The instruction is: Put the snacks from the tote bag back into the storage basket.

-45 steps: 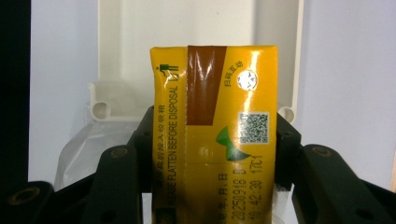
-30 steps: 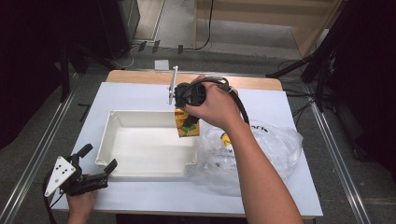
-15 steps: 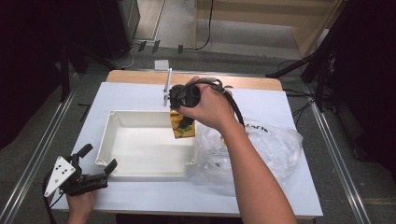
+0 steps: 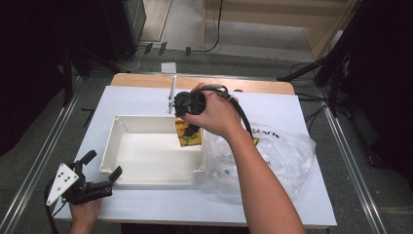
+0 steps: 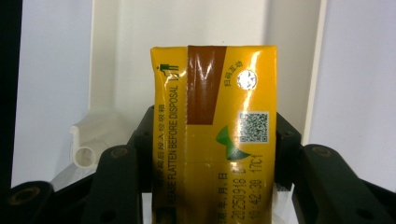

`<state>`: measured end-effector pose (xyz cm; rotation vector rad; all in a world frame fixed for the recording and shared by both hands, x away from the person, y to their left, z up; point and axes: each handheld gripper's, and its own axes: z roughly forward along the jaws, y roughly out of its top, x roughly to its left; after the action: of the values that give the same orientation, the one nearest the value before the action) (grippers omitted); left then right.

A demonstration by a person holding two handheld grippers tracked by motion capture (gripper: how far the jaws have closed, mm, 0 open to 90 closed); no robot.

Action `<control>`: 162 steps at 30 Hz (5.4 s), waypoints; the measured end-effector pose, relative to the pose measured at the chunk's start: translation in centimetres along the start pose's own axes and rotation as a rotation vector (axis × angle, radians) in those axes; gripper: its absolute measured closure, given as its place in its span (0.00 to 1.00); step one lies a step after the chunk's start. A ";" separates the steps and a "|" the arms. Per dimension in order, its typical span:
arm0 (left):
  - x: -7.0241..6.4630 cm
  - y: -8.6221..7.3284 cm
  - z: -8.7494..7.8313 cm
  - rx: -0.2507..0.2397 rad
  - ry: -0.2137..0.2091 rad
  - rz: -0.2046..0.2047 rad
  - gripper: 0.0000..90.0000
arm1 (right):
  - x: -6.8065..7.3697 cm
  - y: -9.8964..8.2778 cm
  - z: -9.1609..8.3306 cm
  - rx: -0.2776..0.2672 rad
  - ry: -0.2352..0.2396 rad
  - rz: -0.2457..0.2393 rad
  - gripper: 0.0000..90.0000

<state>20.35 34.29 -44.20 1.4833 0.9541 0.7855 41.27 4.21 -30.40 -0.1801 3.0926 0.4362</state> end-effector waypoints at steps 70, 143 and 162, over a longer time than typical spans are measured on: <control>-0.5 -0.2 0.0 0.020 0.049 0.040 0.00 | -0.1 -4.8 4.0 -0.219 -0.084 0.123 0.06; -0.7 -0.2 0.4 0.048 0.073 0.051 0.00 | 4.3 -19.0 2.7 -0.536 -0.201 0.322 0.00; -0.7 -0.2 0.5 0.049 0.078 0.051 0.00 | 6.2 -22.8 2.8 -0.582 -0.234 0.376 0.00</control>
<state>20.43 33.50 -44.41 1.5342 1.0034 0.8678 37.70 -17.50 -39.54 0.4262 2.6757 1.2566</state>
